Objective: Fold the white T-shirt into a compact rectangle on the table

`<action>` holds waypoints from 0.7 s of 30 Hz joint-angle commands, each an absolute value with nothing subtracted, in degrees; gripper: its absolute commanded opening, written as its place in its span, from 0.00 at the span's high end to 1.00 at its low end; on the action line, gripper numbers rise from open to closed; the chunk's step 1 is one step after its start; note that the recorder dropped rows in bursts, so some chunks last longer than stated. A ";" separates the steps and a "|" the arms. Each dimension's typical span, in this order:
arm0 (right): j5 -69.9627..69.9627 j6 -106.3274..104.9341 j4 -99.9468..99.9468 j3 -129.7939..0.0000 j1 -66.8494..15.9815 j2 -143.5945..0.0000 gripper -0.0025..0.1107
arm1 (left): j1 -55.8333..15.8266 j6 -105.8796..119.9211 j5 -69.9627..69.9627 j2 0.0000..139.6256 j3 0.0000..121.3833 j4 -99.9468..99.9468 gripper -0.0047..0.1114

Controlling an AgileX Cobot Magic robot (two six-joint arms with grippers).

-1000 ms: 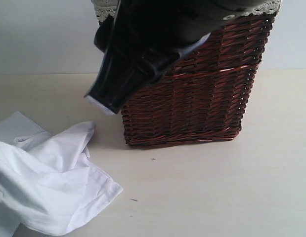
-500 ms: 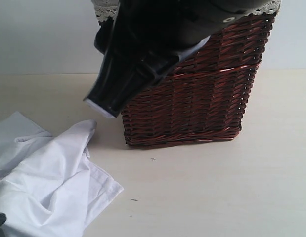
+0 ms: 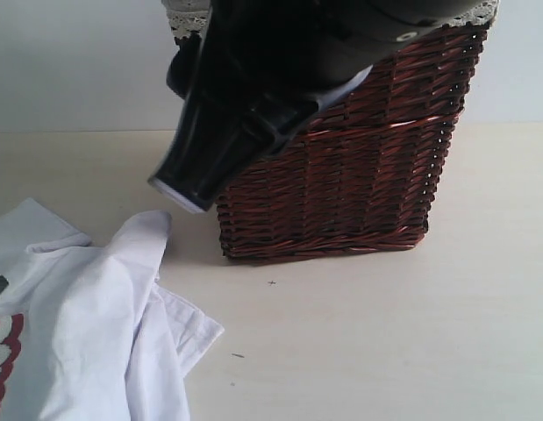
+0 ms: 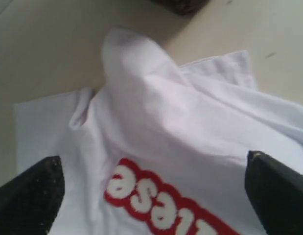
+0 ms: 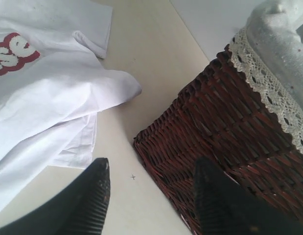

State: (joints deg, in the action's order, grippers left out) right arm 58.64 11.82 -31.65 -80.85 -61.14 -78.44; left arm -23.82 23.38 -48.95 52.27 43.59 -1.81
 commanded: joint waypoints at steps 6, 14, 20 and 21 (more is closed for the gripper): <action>58.71 11.67 -31.46 -80.91 -60.92 -77.93 0.53 | -13.45 8.92 -44.93 69.25 43.17 -10.65 0.89; 58.71 11.84 -31.46 -80.91 -60.92 -77.93 0.56 | -4.39 0.61 -28.95 81.43 43.17 -9.26 0.95; 58.71 11.83 -30.55 -80.91 -60.92 -77.93 0.57 | -2.90 -6.16 -27.24 95.06 45.66 -9.52 0.96; 58.71 11.83 -30.19 -80.91 -60.92 -77.93 0.57 | -1.93 -8.99 -28.55 97.76 47.47 -9.52 0.96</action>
State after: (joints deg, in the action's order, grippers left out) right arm 58.74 11.82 -30.88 -80.85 -61.14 -78.44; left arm -3.74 -2.59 -27.76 91.56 44.44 -9.82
